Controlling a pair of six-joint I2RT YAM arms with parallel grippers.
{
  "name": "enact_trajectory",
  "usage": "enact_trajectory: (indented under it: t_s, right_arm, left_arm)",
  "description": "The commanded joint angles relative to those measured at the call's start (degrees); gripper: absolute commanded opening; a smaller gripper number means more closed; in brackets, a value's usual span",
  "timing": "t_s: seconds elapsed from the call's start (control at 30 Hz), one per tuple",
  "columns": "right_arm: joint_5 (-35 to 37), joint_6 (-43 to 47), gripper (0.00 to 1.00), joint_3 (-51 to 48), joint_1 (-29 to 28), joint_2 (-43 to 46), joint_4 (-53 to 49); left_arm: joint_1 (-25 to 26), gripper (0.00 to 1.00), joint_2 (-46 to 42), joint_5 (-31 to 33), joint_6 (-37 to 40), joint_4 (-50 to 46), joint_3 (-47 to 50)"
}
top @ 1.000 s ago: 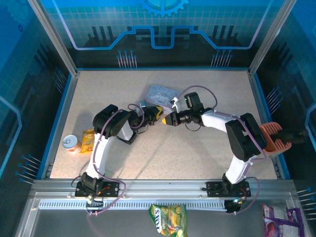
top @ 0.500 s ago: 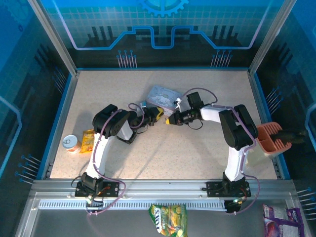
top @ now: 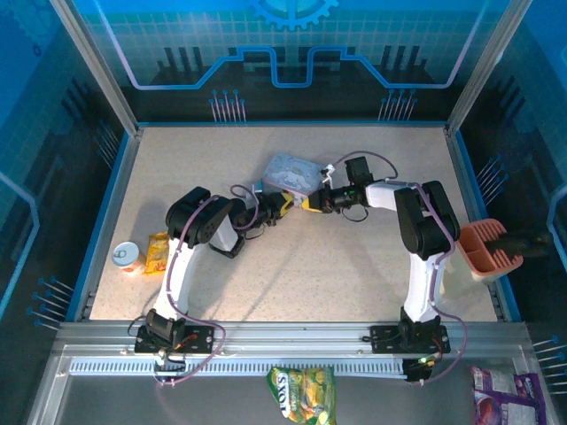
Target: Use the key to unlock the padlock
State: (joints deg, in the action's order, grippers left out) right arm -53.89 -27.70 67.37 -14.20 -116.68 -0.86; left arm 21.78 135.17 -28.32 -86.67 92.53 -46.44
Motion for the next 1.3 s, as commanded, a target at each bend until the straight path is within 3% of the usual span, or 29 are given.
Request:
enact_trajectory:
  t_s: [0.0,0.6,0.8,1.1,1.27]
  right_arm:
    - [-0.46,-3.72,0.0,-0.97,3.01,-1.55,3.73]
    - [-1.65,-9.31,0.0,-6.97,3.63,-0.34,11.83]
    - [-0.04,-16.21,0.0,-12.61,3.85,1.97,22.89]
    - [2.25,-23.03,0.0,-22.44,-2.28,8.42,32.72]
    - [3.33,-23.84,0.0,-22.87,-5.74,9.68,30.96]
  left_arm:
    - [-0.3,0.0,5.89,-3.41,-2.03,-12.28,3.45]
    - [-0.77,0.0,6.07,-2.89,-2.1,-12.29,3.8]
    - [-0.8,0.0,6.15,-2.23,-2.27,-12.35,3.89]
    - [-0.74,0.0,6.08,-0.92,-2.37,-12.31,3.89]
    - [-0.77,0.0,6.59,-1.54,-1.47,-12.31,3.35]
